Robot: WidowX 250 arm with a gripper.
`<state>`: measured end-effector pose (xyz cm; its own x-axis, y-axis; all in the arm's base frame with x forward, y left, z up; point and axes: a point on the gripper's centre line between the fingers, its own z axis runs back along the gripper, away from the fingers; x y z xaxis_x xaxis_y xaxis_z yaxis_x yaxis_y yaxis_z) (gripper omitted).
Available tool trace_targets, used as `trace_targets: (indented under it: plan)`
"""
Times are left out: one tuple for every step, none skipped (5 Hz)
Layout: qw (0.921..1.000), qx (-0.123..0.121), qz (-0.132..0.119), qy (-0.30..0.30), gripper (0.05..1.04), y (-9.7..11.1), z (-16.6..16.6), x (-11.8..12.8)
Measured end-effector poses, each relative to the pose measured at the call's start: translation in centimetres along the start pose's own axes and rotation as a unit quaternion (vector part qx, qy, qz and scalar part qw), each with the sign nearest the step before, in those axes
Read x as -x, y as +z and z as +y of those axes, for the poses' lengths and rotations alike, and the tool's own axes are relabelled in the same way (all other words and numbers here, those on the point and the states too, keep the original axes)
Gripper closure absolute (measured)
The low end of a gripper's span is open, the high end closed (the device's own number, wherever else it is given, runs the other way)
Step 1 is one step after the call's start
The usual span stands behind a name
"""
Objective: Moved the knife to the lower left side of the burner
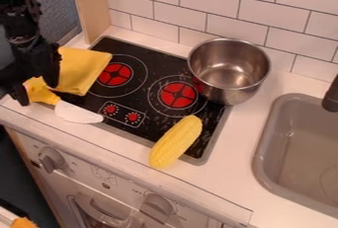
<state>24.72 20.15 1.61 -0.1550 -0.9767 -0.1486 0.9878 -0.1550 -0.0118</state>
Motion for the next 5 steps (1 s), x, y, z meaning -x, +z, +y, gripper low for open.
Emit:
trace_targets:
  plan:
    - [1.0000, 0.002, -0.002, 0.003, 0.075, 0.1, 0.0, 0.0]
    - [0.9999, 0.000, -0.015, 0.006, 0.080, 0.6, 0.3, -0.1]
    - [0.9994, -0.031, -0.011, 0.011, 0.081, 2.8, 1.4, 0.2]
    - [0.9978, -0.062, -0.012, 0.017, 0.081, 5.5, 2.9, -0.1]
    - [0.9963, -0.081, 0.000, 0.028, 0.082, 7.7, 3.3, -0.4]
